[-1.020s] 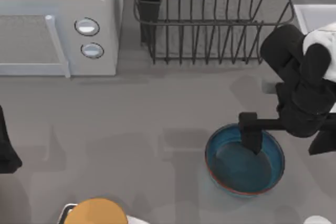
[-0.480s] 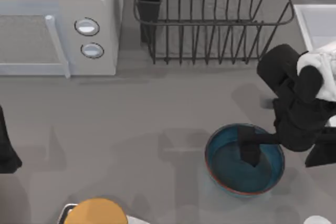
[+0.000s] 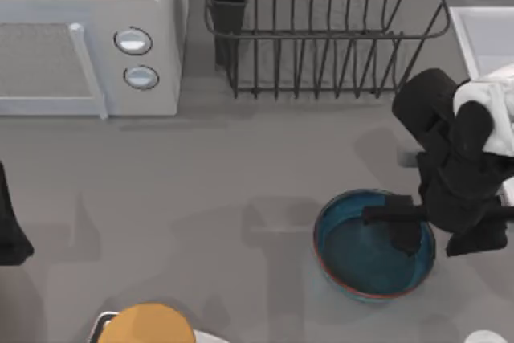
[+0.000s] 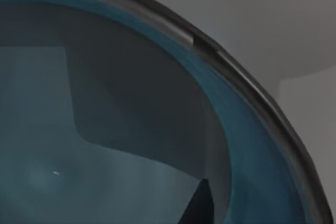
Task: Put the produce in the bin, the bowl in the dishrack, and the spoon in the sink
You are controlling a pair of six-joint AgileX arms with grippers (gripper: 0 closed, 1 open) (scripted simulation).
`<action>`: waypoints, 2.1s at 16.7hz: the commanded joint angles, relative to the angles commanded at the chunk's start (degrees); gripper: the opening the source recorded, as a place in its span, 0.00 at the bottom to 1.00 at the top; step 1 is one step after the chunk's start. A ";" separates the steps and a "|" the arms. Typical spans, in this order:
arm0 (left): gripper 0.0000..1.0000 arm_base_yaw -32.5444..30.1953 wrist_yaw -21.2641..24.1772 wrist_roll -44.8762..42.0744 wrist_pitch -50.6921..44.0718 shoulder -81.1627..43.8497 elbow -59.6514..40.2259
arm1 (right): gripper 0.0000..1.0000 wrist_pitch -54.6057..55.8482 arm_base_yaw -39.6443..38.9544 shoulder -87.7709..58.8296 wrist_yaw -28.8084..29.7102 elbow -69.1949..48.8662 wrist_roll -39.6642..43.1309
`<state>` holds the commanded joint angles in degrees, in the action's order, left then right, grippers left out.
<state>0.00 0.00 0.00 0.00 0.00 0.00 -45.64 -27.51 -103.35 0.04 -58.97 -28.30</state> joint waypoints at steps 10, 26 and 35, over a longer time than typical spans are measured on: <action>1.00 0.00 0.00 0.00 0.00 0.00 0.00 | 0.00 0.00 0.00 0.00 0.00 0.00 0.00; 1.00 0.00 0.00 0.00 0.00 0.00 0.00 | 0.00 -22.83 0.23 7.33 0.00 -15.57 0.31; 1.00 0.00 0.00 0.00 0.00 0.00 0.00 | 0.00 -13.73 -4.89 8.78 9.04 -17.69 3.83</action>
<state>0.00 0.00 0.00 0.00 0.00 0.00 -59.36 -32.40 -94.57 9.08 -76.66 -24.47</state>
